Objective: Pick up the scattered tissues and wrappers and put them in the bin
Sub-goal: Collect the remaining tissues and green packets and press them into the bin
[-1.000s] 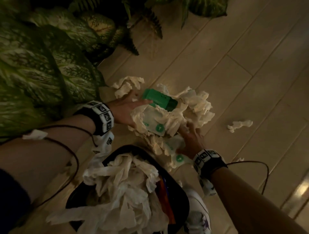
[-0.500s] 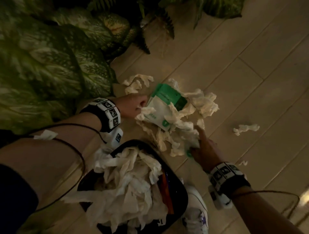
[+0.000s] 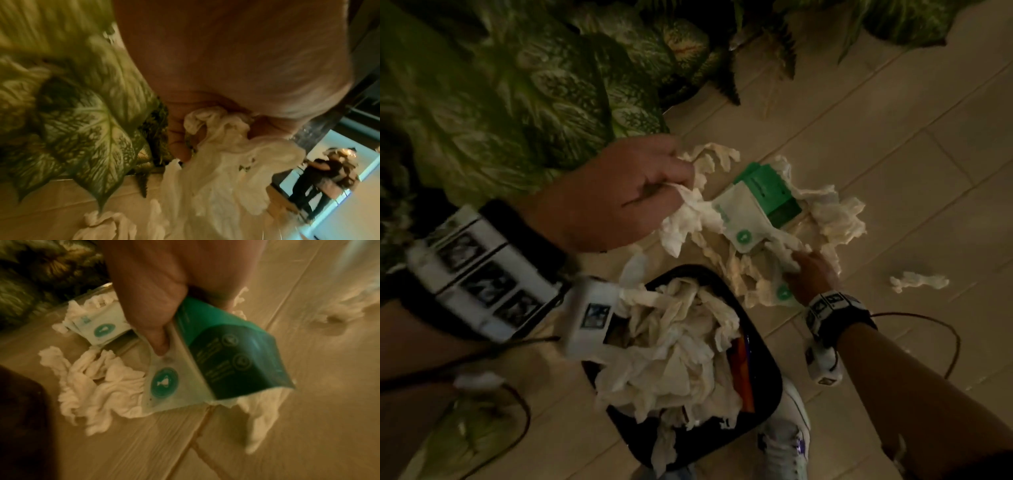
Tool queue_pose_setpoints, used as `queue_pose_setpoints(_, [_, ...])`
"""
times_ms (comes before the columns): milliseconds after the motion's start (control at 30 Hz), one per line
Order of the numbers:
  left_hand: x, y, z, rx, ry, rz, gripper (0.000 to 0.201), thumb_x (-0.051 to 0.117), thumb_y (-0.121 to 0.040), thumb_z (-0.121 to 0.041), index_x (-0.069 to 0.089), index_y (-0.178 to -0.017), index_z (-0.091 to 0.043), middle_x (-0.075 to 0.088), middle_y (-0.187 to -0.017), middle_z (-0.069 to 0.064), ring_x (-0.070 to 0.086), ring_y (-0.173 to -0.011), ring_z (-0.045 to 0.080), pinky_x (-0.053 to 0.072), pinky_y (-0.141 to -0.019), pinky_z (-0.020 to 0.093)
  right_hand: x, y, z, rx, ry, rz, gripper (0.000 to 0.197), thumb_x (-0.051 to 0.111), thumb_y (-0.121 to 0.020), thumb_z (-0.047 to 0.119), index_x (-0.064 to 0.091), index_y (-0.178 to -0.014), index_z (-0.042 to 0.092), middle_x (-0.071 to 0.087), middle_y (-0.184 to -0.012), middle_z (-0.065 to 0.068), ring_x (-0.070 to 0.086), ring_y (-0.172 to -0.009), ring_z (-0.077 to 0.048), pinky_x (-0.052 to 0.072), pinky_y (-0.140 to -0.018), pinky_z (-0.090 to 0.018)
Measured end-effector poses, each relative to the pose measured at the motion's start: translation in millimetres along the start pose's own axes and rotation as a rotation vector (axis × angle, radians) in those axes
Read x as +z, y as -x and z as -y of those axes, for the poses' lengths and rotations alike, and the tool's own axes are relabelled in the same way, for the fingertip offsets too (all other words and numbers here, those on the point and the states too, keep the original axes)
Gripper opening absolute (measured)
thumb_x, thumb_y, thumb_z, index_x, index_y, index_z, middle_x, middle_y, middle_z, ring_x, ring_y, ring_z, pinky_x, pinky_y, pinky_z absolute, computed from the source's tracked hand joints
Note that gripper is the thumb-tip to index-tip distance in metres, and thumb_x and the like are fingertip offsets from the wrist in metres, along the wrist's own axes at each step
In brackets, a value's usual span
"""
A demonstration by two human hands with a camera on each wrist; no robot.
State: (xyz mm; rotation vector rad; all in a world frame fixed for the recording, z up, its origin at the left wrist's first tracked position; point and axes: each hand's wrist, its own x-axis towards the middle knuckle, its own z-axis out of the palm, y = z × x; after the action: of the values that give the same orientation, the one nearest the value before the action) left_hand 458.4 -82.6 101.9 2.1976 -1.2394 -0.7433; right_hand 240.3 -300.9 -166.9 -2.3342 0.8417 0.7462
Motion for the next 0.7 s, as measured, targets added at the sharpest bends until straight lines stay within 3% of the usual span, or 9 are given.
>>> queue_pose_setpoints(100, [1,45,-32,-0.090,0.105,-0.049,0.026,0.055,-0.086,-0.031,0.056,-0.066,-0.013,0.045,-0.075,0.004,0.048,-0.066,0.013,0.037,-0.058,0.023,-19,33,-6,-0.014,-0.169,-0.171,0.018,0.063,-0.079,0.026,0.067,-0.093,0.015,0.048,-0.098,-0.010,0.053,-0.095,-0.036,0.042,-0.081,-0.032])
queue_pose_setpoints(167, [23,76,-49,-0.188,0.105,-0.062,0.027,0.055,-0.086,-0.042,0.054,-0.067,-0.023,0.046,-0.076,0.000,0.048,-0.068,0.007,0.037,-0.060,0.017,-42,63,-9,-0.083,-0.239,-0.298,0.015,0.069,-0.076,0.016,0.068,-0.085,0.003,0.053,-0.102,-0.021,0.055,-0.095,-0.039,0.037,-0.080,-0.026])
queue_pose_setpoints(233, [56,103,-59,-0.311,0.070,-0.086,0.023,0.054,-0.087,-0.044,0.053,-0.073,-0.026,0.044,-0.081,-0.005,0.046,-0.072,0.004,0.036,-0.064,0.015,-72,95,-9,-0.146,-0.265,-0.344,0.018,0.074,-0.072,0.008,0.068,-0.087,0.000,0.057,-0.112,-0.023,0.058,-0.096,-0.037,0.035,-0.079,-0.019])
queue_pose_setpoints(333, [110,136,-63,-0.478,0.155,-0.115,0.013,0.049,-0.092,-0.035,0.050,-0.092,-0.022,0.042,-0.095,-0.008,0.044,-0.084,0.005,0.039,-0.076,0.018,-118,145,5,-0.131,-0.362,-0.267,0.030,0.075,-0.072,0.010,0.066,-0.100,0.008,0.064,-0.101,-0.011,0.060,-0.089,-0.027,0.038,-0.073,-0.021])
queue_pose_setpoints(433, [161,153,-61,-0.604,0.209,-0.170,0.013,0.046,-0.093,-0.023,0.045,-0.105,-0.022,0.042,-0.106,-0.004,0.044,-0.096,0.012,0.043,-0.086,0.033,-154,195,38,-0.163,-0.501,-0.131,0.019,0.075,-0.073,0.014,0.063,-0.085,0.022,0.066,-0.077,-0.001,0.060,-0.068,-0.012,0.047,-0.058,-0.025])
queue_pose_setpoints(500, [188,158,-58,-0.714,0.255,-0.186,0.020,0.046,-0.093,-0.020,0.045,-0.113,-0.019,0.044,-0.114,0.001,0.047,-0.103,0.019,0.044,-0.092,0.039,-167,225,66,-0.219,-0.594,-0.034,0.017,0.073,-0.070,0.021,0.065,-0.084,0.026,0.069,-0.078,0.001,0.064,-0.069,-0.009,0.053,-0.056,-0.030])
queue_pose_setpoints(633, [213,167,-51,-0.941,0.364,-0.125,0.031,0.047,-0.092,-0.022,0.044,-0.121,-0.011,0.045,-0.123,0.011,0.045,-0.113,0.031,0.040,-0.099,0.045,-152,256,117,-0.418,-0.533,0.100,0.016,0.067,-0.071,0.025,0.061,-0.084,0.018,0.067,-0.079,0.003,0.064,-0.070,-0.008,0.052,-0.055,-0.028])
queue_pose_setpoints(700, [213,170,-49,-0.951,0.434,-0.086,0.044,0.043,-0.091,-0.043,0.048,-0.119,-0.010,0.048,-0.122,0.012,0.046,-0.114,0.031,0.040,-0.100,0.044,-126,258,137,-0.520,-0.441,0.163,0.015,0.064,-0.076,0.028,0.049,-0.078,0.026,0.057,-0.073,0.006,0.055,-0.065,-0.007,0.044,-0.053,-0.025])
